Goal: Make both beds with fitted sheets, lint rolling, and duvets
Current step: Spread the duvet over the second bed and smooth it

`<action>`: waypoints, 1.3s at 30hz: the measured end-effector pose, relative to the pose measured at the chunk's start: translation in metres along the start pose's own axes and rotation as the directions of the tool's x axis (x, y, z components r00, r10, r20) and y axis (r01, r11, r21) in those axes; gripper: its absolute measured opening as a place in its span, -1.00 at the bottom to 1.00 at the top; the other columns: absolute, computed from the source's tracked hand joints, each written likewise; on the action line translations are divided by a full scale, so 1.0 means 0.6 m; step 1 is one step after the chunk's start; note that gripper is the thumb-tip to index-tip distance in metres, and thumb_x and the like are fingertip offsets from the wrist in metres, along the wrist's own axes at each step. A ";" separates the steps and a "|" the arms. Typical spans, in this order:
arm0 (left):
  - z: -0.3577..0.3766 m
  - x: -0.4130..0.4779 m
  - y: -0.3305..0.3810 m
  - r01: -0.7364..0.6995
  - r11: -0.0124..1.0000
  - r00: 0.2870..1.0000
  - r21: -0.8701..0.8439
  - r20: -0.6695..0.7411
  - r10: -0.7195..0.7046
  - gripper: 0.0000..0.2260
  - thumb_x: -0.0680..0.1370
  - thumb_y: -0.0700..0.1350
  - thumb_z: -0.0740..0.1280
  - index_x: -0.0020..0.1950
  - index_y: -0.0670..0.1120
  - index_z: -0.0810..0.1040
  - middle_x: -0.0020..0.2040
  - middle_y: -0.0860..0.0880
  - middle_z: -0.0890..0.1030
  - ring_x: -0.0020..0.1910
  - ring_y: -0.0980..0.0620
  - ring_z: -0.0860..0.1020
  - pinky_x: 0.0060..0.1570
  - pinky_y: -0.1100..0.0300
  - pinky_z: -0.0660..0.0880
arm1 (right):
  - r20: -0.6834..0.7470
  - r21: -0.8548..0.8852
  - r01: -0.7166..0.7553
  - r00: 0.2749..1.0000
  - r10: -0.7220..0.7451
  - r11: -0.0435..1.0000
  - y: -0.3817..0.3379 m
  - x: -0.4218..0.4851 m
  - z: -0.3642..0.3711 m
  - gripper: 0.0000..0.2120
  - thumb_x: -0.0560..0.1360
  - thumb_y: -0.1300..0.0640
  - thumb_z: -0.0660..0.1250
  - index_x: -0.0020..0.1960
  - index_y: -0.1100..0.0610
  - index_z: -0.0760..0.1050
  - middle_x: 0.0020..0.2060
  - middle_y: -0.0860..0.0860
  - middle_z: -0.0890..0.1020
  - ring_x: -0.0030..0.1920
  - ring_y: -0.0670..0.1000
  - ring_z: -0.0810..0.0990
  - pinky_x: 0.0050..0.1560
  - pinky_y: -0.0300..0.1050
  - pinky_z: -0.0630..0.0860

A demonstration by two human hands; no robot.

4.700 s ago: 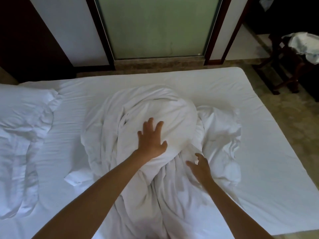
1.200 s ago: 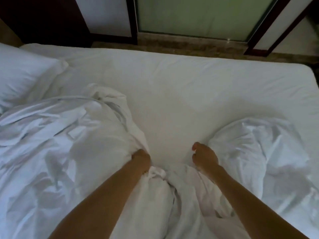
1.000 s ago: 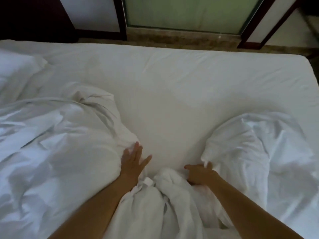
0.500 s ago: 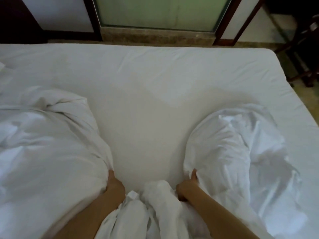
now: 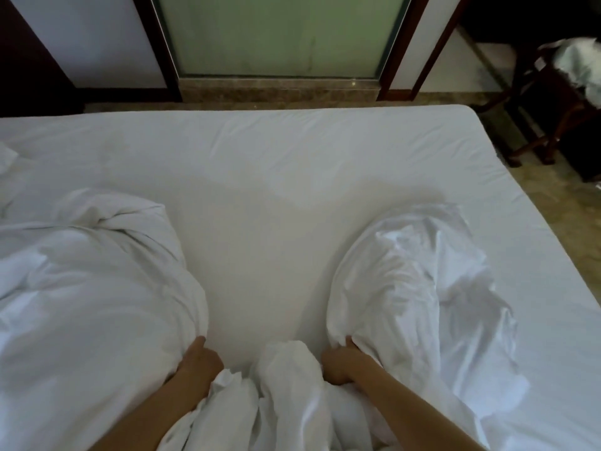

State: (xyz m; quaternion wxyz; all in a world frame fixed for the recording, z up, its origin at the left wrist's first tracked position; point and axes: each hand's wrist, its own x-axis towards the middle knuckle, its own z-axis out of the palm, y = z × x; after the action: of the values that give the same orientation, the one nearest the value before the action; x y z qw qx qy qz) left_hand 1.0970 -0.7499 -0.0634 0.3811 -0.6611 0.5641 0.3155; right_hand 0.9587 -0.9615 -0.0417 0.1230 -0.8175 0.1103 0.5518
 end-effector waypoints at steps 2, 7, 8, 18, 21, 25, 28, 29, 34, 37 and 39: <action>-0.007 -0.032 -0.004 -0.020 1.000 0.998 0.007 -0.059 0.020 -0.68 0.66 -0.11 0.04 0.35 -0.09 0.42 0.38 -0.04 0.43 0.40 -0.01 0.32 0.44 0.06 -0.04 | -0.096 0.061 0.024 0.995 -0.019 0.998 -0.002 -0.039 -0.008 -0.59 0.62 0.05 0.07 0.39 0.24 0.34 0.39 0.16 0.39 0.41 0.14 0.32 0.45 0.13 0.04; 0.021 -0.100 -0.054 0.043 0.934 0.955 -0.354 -0.260 -0.142 -0.66 -0.07 0.14 0.58 -0.52 0.19 0.45 -0.59 0.17 0.47 -0.58 0.22 0.48 -0.21 0.16 0.17 | -0.372 0.306 0.058 0.926 0.063 0.950 -0.005 -0.135 -0.067 -0.56 0.59 -0.12 0.11 0.19 0.22 0.47 0.16 0.15 0.57 0.20 0.15 0.51 0.25 -0.02 0.31; 0.018 -0.108 -0.075 0.067 0.920 0.889 -0.386 -0.396 -0.231 -0.66 -0.09 0.16 0.51 -0.56 0.20 0.36 -0.67 0.15 0.38 -0.67 0.21 0.40 -0.31 0.12 0.03 | -0.432 0.321 0.073 0.899 0.078 0.944 -0.006 -0.158 -0.093 -0.55 0.59 -0.15 0.10 0.18 0.20 0.47 0.15 0.14 0.58 0.19 0.15 0.51 0.24 -0.02 0.32; -0.332 -0.362 -0.441 0.023 0.230 0.098 -0.973 -0.227 -0.969 -0.61 0.58 0.08 0.24 0.30 -0.12 0.49 0.23 -0.26 0.54 0.21 -0.26 0.48 0.21 -0.02 0.31 | -0.867 0.497 0.392 0.224 0.444 0.774 0.085 -0.397 -0.440 -0.70 0.58 -0.03 0.17 0.17 0.16 0.43 0.05 0.15 0.59 0.07 0.23 0.54 0.11 0.13 0.44; -0.394 -0.387 -0.579 -0.161 0.104 -0.054 -0.981 -0.097 -0.994 -0.50 0.53 0.25 0.22 0.32 -0.05 0.45 0.30 -0.17 0.50 0.28 -0.20 0.43 0.30 -0.09 0.29 | -0.793 0.568 0.403 0.033 0.609 0.718 0.104 -0.384 -0.542 -0.68 0.55 0.02 0.22 0.24 0.14 0.39 0.17 0.15 0.52 0.22 0.23 0.44 0.24 0.19 0.34; -0.404 -0.359 -0.595 0.050 0.162 0.096 -0.986 -0.157 -0.983 -0.30 0.53 -0.04 0.35 0.54 0.11 0.02 0.54 -0.14 0.02 0.52 -0.13 0.00 0.40 -0.21 0.07 | -0.847 0.525 0.191 0.208 0.489 0.829 0.106 -0.332 -0.607 -0.32 0.53 0.04 0.29 0.53 -0.12 -0.01 0.53 0.09 0.01 0.51 0.16 -0.02 0.39 0.32 0.07; -0.303 -0.281 -0.544 0.059 0.261 0.403 -0.964 -0.216 -0.889 -0.35 0.55 -0.01 0.32 0.55 0.07 0.06 0.55 -0.11 0.01 0.52 -0.11 0.04 0.42 -0.15 0.13 | -0.777 0.529 0.202 0.506 0.374 0.824 0.096 -0.242 -0.563 -0.15 0.48 -0.05 0.37 0.53 -0.21 -0.16 0.54 0.14 -0.04 0.51 0.22 0.00 0.39 0.33 0.15; -0.258 -0.254 -0.516 0.094 0.286 0.534 -0.954 -0.194 -0.823 -0.35 0.55 0.03 0.30 0.55 0.07 0.05 0.55 -0.10 0.01 0.51 -0.11 0.05 0.41 -0.17 0.13 | -0.706 0.568 0.193 0.615 0.352 0.800 0.090 -0.211 -0.536 -0.12 0.46 -0.09 0.38 0.53 -0.19 -0.17 0.53 0.20 -0.03 0.50 0.27 0.04 0.40 0.29 0.17; -0.033 -0.172 -0.336 0.355 0.310 0.852 -0.882 0.168 -0.497 -0.21 0.49 0.28 0.25 0.54 0.17 -0.16 0.56 -0.11 -0.11 0.52 -0.22 -0.01 0.41 -0.24 0.10 | -0.276 0.607 -0.130 0.890 0.362 0.784 0.070 -0.095 -0.349 0.03 0.42 -0.23 0.38 0.54 0.00 -0.30 0.51 0.28 -0.05 0.50 0.29 0.01 0.45 0.14 0.07; 0.049 -0.155 -0.259 0.401 0.312 0.856 -0.862 0.231 -0.463 -0.11 0.44 0.32 0.29 0.52 0.20 -0.27 0.54 -0.05 -0.31 0.53 -0.17 -0.22 0.38 -0.32 0.07 | -0.216 0.613 -0.203 0.886 0.410 0.763 0.081 -0.042 -0.269 0.10 0.35 -0.28 0.41 0.55 0.02 -0.28 0.49 0.26 0.05 0.48 0.28 0.11 0.44 0.18 0.15; 0.067 -0.150 -0.240 0.394 0.323 0.831 -0.860 0.184 -0.525 -0.12 0.44 0.35 0.26 0.52 0.21 -0.27 0.53 -0.02 -0.34 0.52 -0.12 -0.27 0.36 -0.35 0.05 | -0.234 0.578 -0.221 0.877 0.419 0.786 0.079 -0.021 -0.247 0.07 0.36 -0.29 0.39 0.54 0.02 -0.24 0.48 0.24 0.10 0.46 0.27 0.15 0.41 0.23 0.18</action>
State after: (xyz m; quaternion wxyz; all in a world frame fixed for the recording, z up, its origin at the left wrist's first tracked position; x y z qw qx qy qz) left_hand 1.2247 -0.6596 0.0136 0.0263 -0.9099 0.1342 0.3916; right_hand 1.0688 -1.0536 0.0195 0.2268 -0.8034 0.4188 0.3572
